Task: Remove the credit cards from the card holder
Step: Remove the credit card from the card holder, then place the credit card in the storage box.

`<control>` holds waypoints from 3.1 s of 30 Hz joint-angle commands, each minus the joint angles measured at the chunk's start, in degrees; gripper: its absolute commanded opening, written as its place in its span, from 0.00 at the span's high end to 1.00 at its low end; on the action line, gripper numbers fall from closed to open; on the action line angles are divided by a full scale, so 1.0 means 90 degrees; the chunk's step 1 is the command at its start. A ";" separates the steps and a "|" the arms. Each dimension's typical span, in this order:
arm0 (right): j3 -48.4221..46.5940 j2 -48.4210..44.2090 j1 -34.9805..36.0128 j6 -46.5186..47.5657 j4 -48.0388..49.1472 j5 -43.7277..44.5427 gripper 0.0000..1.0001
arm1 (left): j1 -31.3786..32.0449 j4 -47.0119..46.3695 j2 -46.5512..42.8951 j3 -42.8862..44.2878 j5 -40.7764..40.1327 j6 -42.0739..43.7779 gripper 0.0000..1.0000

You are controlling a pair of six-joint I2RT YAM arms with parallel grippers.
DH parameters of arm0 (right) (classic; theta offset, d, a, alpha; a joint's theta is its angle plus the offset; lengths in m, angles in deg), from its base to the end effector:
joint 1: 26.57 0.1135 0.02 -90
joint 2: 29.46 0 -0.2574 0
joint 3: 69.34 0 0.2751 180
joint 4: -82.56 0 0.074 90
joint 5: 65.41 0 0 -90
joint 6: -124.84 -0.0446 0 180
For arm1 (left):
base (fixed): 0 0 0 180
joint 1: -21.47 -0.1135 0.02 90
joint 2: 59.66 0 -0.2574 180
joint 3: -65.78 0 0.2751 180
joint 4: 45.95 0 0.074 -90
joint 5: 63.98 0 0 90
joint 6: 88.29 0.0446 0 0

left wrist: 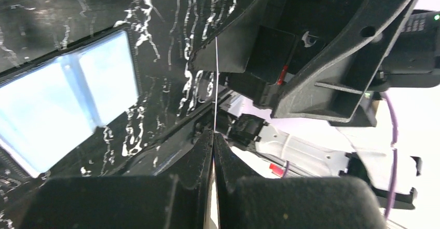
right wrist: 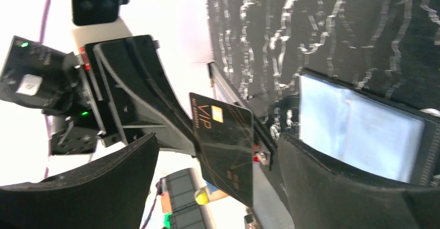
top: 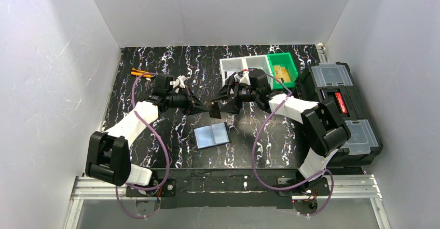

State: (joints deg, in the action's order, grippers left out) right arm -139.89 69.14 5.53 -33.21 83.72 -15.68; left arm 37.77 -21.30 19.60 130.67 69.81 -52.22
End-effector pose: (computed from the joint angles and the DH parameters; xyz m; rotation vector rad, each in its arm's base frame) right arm 0.3215 0.2357 0.1898 0.2246 2.4276 1.6798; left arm 0.2995 -0.1197 0.2313 -0.3429 2.4497 -1.4649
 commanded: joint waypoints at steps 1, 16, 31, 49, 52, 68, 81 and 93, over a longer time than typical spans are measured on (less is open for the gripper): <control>0.0287 -0.0126 0.0009 -0.1200 0.2002 -0.0468 0.14 | -0.0042 -0.0591 0.0011 0.0186 0.0623 -0.0603 1.00; 0.0538 -0.0094 -0.0037 -0.1539 0.2544 -0.0639 0.99 | -0.0036 -0.0383 0.0046 0.0215 0.0667 -0.0419 1.00; -0.1404 -0.0645 -0.0365 0.2174 -0.3346 0.1290 0.99 | -0.0035 0.1244 -0.0137 0.0828 0.0027 0.0630 0.17; -0.6833 0.2200 -0.1548 0.5455 -0.7263 0.6094 0.99 | -0.0033 0.2464 -0.0372 0.1173 -0.0421 0.1758 0.04; -0.7320 0.2647 -0.1581 0.5720 -0.7192 0.6317 0.99 | -0.0033 0.2495 -0.0386 0.1159 -0.0351 0.1829 0.04; -0.8797 0.3965 -0.1495 0.5942 -0.7188 0.6564 0.71 | -0.0033 0.2572 -0.0334 0.1211 -0.0280 0.1994 0.04; -0.8274 0.2698 -0.1389 0.5075 -0.7403 0.5589 0.41 | 0.0054 0.2577 -0.0154 0.1146 -0.0531 0.1973 0.04; -0.4864 0.0116 -0.1365 0.4208 -0.6486 0.4827 0.02 | 0.1258 0.2841 0.0364 0.1497 -0.2588 0.1982 0.05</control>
State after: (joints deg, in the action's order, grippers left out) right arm -193.22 76.38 -6.93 8.40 20.75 30.44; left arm 44.24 1.22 19.98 140.57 55.24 -35.33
